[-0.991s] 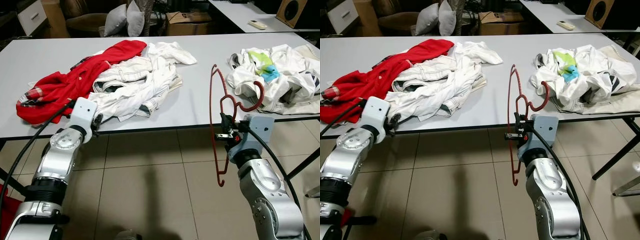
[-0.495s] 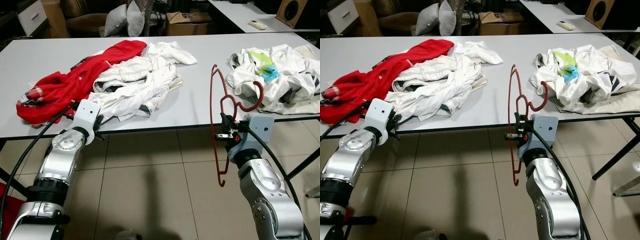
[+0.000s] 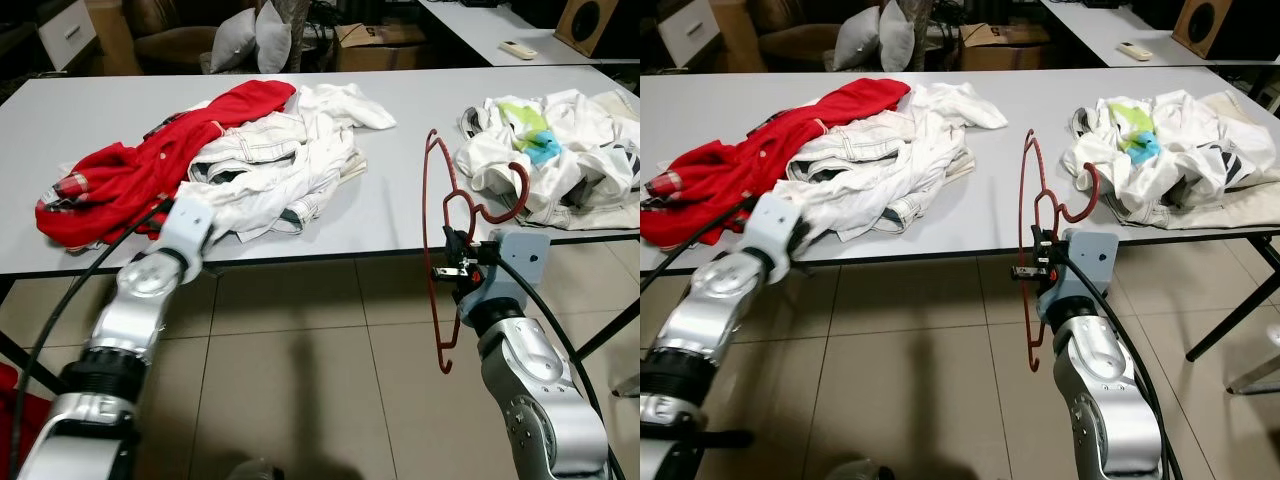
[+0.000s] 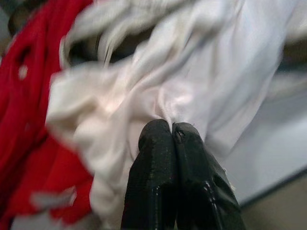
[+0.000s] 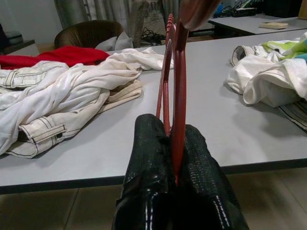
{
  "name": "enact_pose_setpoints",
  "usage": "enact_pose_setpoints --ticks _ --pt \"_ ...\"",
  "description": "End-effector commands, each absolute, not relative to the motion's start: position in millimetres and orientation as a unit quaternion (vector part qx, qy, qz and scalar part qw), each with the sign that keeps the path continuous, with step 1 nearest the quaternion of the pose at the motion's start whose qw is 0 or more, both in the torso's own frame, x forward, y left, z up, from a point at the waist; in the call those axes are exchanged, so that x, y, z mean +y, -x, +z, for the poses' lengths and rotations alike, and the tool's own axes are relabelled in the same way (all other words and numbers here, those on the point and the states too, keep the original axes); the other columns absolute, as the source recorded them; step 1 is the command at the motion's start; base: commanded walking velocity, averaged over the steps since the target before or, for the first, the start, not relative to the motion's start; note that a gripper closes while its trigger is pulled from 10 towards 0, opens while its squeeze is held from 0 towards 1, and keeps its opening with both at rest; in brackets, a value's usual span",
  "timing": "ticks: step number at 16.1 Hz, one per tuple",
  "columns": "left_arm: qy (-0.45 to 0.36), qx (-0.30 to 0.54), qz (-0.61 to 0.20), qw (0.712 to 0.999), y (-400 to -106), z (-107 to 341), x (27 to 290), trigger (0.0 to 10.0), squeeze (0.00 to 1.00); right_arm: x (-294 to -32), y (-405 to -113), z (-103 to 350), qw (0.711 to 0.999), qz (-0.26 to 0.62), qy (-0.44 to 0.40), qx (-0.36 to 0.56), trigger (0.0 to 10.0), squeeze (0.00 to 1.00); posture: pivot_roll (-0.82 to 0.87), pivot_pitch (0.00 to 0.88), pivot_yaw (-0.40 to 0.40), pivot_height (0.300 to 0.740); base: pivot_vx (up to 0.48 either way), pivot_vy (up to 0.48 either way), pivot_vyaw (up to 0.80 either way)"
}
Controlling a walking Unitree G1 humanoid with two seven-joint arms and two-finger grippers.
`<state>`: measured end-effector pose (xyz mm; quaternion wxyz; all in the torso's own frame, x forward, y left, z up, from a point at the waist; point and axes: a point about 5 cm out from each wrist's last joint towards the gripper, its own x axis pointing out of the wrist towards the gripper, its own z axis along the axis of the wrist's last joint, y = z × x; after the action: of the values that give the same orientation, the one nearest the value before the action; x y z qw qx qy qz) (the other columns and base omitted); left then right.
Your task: Hang hanger
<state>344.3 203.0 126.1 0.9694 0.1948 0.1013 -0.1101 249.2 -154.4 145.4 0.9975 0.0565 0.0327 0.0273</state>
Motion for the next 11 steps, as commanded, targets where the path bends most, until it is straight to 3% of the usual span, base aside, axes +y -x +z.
enact_pose_setpoints --ticks 1,4,6,9,11 --pt "-0.192 0.051 -0.121 0.973 -353 152 193 0.0 0.0 -157 -249 142 0.998 0.02 -0.054 0.038 10.0 0.0 0.0 0.0 0.024 0.74 0.0 0.0 0.0" --pt "-0.179 -0.037 -0.141 0.973 -368 198 169 0.0 0.0 -158 -250 142 0.998 0.019 -0.053 0.038 10.0 0.0 0.0 0.0 0.018 0.74 0.0 0.0 0.0" --pt "-0.151 -0.116 -0.174 0.966 -384 253 142 0.0 0.0 -158 -251 143 0.998 0.018 -0.051 0.038 10.0 0.0 0.0 0.0 0.012 0.74 0.0 0.0 0.0" --pt "-0.161 -0.228 -0.214 0.936 -394 332 107 0.0 0.0 -163 -253 147 0.998 0.011 -0.048 0.03 10.0 0.0 -0.01 0.0 0.014 0.74 0.0 0.0 0.0" --pt "-0.17 -0.226 -0.27 0.921 -395 334 79 0.0 0.0 -166 -251 146 0.998 -0.001 -0.051 0.03 10.0 0.0 -0.02 0.0 0.025 0.74 0.0 0.0 0.0"
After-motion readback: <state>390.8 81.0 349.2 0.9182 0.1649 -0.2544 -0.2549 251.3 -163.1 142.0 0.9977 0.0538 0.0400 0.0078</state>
